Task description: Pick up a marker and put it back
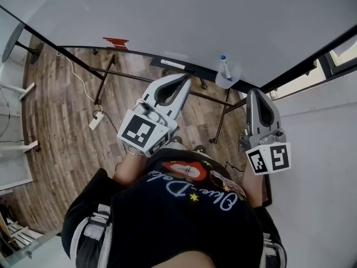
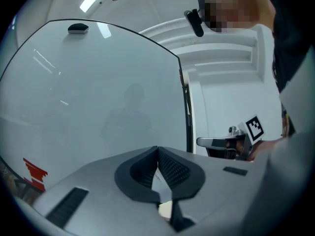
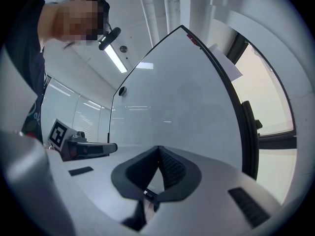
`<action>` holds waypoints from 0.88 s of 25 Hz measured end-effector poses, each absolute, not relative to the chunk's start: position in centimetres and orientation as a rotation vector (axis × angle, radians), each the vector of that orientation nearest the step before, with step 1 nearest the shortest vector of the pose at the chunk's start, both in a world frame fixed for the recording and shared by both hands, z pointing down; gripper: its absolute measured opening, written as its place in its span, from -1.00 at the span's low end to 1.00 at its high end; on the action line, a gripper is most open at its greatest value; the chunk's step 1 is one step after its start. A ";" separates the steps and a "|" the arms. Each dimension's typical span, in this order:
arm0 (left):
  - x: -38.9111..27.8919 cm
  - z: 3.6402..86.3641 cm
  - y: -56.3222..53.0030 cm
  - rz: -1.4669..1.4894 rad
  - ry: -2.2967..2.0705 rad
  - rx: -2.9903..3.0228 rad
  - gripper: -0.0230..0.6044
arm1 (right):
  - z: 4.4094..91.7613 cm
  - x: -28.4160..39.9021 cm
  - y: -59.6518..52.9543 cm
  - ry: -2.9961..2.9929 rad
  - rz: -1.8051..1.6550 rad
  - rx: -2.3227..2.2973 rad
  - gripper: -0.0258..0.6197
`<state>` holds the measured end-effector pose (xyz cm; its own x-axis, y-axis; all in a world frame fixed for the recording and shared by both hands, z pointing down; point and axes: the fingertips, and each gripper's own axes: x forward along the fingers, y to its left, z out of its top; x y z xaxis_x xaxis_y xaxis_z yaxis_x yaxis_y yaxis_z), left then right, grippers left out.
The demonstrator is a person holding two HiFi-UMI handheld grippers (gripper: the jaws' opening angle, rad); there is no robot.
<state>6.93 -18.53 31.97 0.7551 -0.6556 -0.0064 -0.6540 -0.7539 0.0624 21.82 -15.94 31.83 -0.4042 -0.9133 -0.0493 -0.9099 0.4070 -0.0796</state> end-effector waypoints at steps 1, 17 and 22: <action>6.9 32.0 -18.5 -0.043 -1.079 2.889 -0.92 | 31.8 21.8 -16.0 2.561 -0.060 -1.667 -0.92; 6.5 32.0 -18.4 -0.040 -1.098 2.876 -0.92 | 32.0 21.3 -16.0 2.595 -0.067 -1.650 -0.92; 6.1 32.0 -18.5 -0.042 -1.112 2.870 -0.92 | 32.0 21.2 -16.1 2.597 -0.069 -1.650 -0.92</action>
